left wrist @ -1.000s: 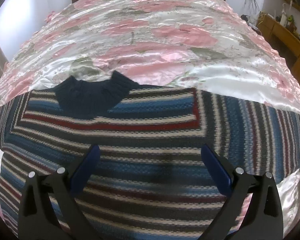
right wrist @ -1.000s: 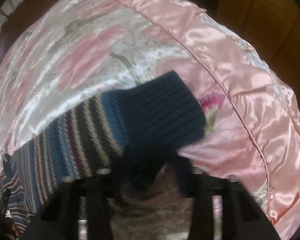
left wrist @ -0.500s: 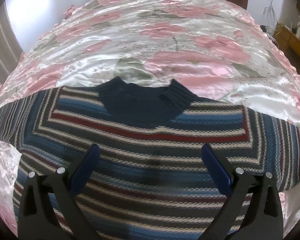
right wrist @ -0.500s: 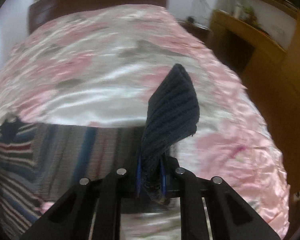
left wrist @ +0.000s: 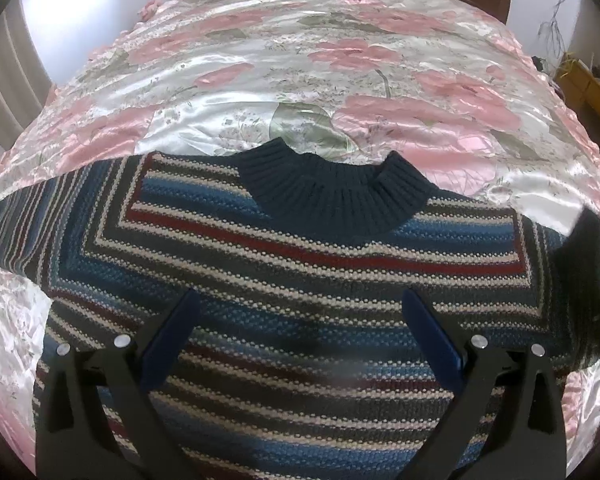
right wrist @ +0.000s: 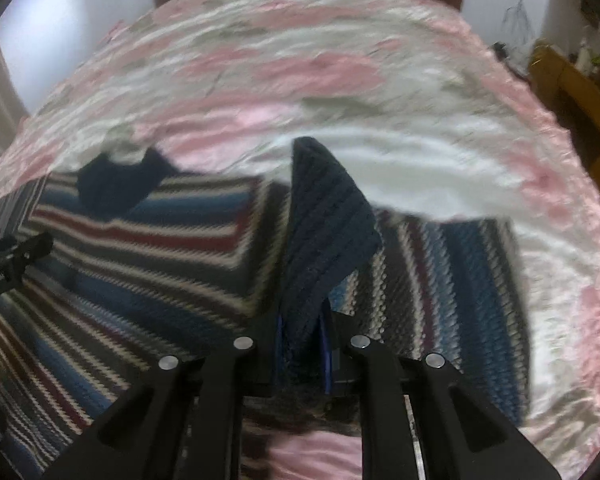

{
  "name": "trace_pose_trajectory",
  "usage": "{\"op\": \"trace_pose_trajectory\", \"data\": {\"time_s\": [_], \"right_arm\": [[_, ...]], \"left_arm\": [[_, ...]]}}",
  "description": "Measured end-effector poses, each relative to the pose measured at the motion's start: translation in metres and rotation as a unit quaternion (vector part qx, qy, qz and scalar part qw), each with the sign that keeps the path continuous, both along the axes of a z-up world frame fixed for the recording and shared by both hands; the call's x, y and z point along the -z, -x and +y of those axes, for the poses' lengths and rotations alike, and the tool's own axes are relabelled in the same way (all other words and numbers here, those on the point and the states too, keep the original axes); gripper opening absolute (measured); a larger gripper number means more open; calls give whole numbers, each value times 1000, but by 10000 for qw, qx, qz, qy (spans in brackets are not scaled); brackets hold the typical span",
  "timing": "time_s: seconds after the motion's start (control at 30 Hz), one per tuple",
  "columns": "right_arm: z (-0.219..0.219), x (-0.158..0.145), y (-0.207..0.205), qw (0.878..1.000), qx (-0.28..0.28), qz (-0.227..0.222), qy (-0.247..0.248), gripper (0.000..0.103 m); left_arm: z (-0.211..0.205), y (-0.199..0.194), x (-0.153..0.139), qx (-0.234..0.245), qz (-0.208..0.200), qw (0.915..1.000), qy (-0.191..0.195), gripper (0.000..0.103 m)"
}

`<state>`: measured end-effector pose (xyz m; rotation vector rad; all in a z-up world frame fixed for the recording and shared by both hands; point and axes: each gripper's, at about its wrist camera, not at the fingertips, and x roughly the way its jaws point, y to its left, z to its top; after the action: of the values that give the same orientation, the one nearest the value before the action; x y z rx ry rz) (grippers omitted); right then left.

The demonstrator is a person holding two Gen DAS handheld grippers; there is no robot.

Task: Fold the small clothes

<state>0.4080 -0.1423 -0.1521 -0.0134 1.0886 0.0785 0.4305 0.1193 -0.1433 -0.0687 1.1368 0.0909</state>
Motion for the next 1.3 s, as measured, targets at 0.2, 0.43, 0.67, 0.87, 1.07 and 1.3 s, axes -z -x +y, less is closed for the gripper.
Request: {"op": "trace_pose_trajectory", "data": {"time_s": [0.2, 0.43, 0.67, 0.87, 1.07, 1.3], "right_arm": [[3, 6, 19, 9966, -292, 160, -750, 43], [-47, -25, 50, 9962, 7, -39, -871, 51], [-105, -31, 85, 9949, 440, -114, -899, 51], [-119, -28, 106, 9948, 492, -219, -863, 51], [-129, -26, 116, 9933, 632, -287, -925, 51], [-131, -30, 118, 9910, 722, -344, -1073, 51]], "left_arm": [[-18, 4, 5, 153, 128, 9995, 252, 100], [-65, 9, 14, 511, 445, 9929, 982, 100], [-130, -2, 38, 680, 958, 9762, 1824, 100], [-169, -16, 59, 623, 1178, 9723, 1922, 97], [-186, -18, 49, 816, 837, 9805, 1582, 36], [-158, -19, 24, 552, 222, 9804, 1877, 8]]}}
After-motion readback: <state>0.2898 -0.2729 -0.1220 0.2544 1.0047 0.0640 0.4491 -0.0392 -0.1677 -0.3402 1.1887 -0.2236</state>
